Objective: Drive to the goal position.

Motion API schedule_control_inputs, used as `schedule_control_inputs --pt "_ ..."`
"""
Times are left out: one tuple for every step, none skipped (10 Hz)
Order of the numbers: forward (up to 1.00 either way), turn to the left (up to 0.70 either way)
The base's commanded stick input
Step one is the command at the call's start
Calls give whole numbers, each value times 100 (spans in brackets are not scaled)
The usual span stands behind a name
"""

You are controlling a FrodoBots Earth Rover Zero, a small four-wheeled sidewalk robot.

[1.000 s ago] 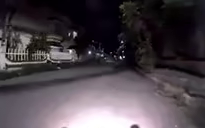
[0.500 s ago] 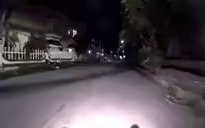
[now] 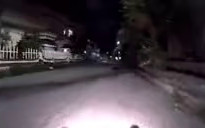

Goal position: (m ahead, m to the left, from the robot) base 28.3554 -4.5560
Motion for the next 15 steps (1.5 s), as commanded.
schedule_control_inputs --pt "70 0" --pt "70 0" --pt "70 -10" --pt "70 -23" --pt "70 -27" --pt "70 0" --pt "70 -7" --pt "70 -30" --pt "70 0" --pt "70 0" --pt "70 -27" --pt "70 -3" --pt "70 -32" --pt "70 -4" --pt "70 0"
